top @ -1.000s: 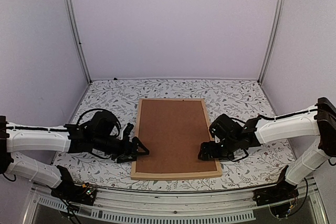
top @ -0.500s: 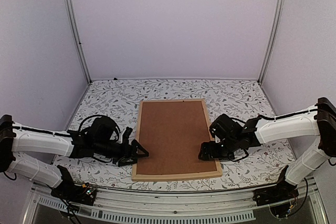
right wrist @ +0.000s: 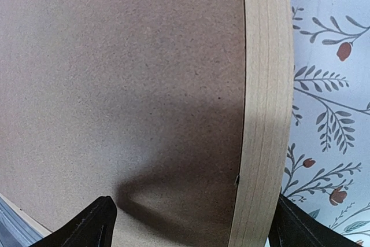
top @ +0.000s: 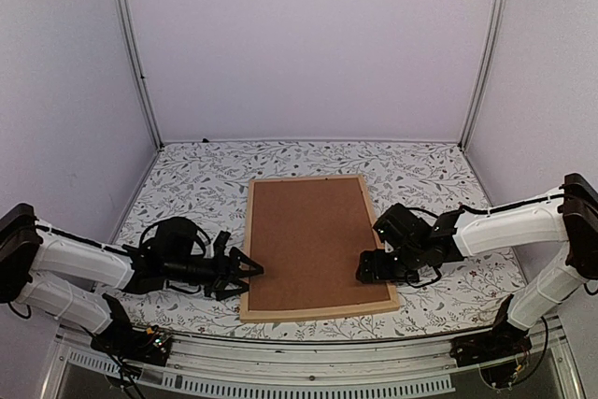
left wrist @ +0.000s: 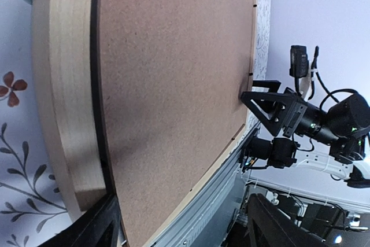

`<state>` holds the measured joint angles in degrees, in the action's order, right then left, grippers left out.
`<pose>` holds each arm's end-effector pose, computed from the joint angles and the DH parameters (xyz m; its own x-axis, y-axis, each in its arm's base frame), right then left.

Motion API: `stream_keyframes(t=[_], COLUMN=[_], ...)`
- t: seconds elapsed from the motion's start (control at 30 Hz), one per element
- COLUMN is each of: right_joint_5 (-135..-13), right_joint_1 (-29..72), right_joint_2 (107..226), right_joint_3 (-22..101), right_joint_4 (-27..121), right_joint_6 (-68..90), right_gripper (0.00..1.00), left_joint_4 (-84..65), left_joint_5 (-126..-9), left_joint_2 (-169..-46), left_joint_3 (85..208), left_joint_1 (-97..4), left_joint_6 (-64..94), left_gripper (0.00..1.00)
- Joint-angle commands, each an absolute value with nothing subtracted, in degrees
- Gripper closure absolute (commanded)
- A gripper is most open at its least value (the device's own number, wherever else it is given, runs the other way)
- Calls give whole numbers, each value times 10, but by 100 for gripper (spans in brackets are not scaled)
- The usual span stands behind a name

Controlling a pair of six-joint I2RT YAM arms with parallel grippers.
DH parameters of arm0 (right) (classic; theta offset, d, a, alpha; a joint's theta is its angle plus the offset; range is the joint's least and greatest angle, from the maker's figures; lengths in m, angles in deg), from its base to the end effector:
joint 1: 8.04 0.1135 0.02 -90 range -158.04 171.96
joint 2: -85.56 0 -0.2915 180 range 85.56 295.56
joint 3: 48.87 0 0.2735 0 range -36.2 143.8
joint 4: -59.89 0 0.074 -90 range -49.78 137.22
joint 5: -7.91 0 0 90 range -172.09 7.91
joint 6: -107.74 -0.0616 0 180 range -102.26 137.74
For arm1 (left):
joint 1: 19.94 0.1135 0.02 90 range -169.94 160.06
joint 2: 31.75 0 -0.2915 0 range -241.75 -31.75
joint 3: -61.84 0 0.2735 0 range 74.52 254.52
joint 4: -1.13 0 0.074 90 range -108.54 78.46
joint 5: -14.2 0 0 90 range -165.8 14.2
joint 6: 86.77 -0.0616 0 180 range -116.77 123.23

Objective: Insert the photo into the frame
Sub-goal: Pick up the backboard from the frame body.

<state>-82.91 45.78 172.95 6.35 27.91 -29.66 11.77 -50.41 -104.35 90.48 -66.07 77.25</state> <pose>0.1762 0.2395 0.1371 -0.9510 -0.0535 -0.3046 -0.1527 0.9376 0.3122 0.1459 -0.1899 0.1306 -0.9696 -0.2446 -0.0036 -0.1183 0.4820 -0.8682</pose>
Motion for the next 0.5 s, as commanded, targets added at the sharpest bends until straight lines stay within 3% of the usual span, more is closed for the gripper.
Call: stream_keyframes(t=[0.0, 0.47], right_joint_5=[-690, -682], right_joint_1=[483, 486], right_joint_2=[1761, 1775], right_joint_3=[52, 52], right_joint_4=[409, 423], right_joint_6=[-317, -318], right_gripper=[8, 8], left_joint_4=[318, 504], left_joint_5=[-438, -431], left_joint_2=[-1051, -1097], left_joint_3=[917, 872], left_joint_1=[-668, -660], left_joint_6=[818, 896], left_gripper=[23, 38])
